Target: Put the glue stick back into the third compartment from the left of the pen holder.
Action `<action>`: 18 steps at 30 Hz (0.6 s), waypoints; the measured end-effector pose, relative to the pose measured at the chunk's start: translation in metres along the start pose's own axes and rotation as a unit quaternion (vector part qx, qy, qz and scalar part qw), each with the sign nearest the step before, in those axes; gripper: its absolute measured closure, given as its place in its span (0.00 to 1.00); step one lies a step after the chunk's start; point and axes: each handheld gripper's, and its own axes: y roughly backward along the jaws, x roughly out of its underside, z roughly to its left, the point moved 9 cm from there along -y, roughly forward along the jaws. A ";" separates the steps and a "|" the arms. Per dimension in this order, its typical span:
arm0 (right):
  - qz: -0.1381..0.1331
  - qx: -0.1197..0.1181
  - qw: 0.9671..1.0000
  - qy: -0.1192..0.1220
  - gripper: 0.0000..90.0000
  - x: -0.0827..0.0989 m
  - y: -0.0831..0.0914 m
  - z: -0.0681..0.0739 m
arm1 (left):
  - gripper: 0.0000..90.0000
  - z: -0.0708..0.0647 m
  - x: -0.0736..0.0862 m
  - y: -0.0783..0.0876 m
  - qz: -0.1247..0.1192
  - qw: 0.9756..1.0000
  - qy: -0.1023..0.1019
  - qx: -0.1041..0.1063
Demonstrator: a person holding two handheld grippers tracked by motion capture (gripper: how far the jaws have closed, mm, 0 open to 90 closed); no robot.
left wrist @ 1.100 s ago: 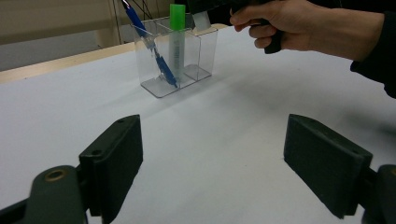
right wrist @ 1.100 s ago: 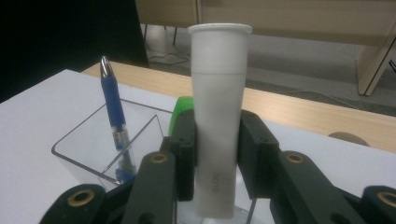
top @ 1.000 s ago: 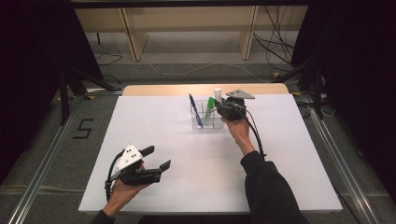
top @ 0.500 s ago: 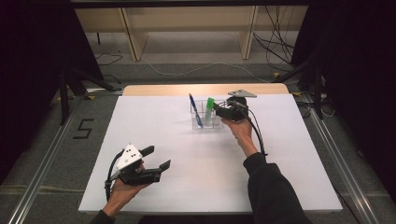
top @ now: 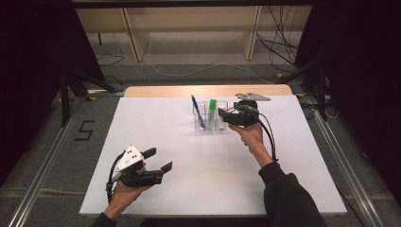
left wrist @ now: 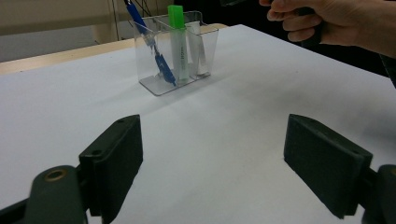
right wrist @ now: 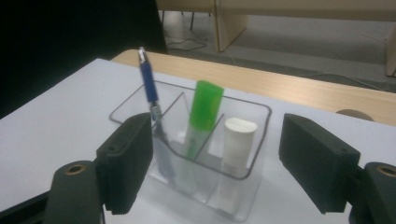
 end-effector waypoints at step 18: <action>-0.011 -0.062 0.998 0.029 0.25 0.014 0.041 0.036 | 0.20 -0.001 0.002 -0.002 0.009 1.000 0.002 0.004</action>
